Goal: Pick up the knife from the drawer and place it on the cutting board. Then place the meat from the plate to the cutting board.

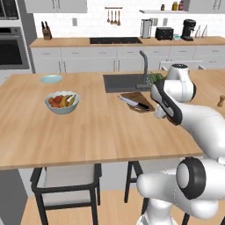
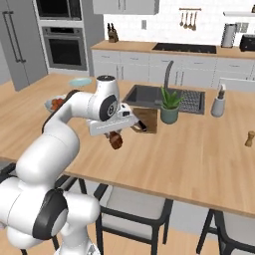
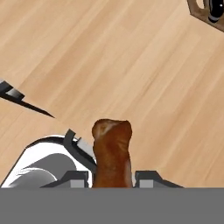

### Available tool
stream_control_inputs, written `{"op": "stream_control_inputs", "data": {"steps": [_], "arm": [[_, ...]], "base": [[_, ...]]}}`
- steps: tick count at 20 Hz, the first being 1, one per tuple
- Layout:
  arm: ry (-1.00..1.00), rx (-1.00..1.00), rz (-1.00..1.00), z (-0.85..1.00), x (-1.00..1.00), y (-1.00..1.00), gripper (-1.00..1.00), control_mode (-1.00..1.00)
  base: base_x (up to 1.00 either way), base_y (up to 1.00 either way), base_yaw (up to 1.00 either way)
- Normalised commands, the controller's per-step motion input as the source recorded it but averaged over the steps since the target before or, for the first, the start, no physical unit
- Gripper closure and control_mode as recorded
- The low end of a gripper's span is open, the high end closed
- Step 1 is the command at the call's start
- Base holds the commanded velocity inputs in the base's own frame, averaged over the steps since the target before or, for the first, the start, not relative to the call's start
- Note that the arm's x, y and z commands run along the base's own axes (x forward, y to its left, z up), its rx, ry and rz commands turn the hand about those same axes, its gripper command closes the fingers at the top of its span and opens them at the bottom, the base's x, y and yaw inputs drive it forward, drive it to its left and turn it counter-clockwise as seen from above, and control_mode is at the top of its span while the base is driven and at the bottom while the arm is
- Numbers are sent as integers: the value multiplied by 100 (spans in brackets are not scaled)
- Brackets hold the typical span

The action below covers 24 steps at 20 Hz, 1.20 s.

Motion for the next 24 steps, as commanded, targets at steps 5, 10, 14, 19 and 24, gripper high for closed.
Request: {"op": "stream_control_inputs", "data": {"steps": [5,10,14,19,24], "arm": [[0,16,5,14,60,-8,100,-100],[2,23,6,11,100,-14,100,-100],[0,4,5,-5,100,-6,100,-100],[0,-7,6,-48,100,-4,100,-100],[0,-19,5,-57,100,0,100,-100]], "base": [[40,-10,4],[0,0,0],[0,0,0],[0,0,0],[0,0,0]]}}
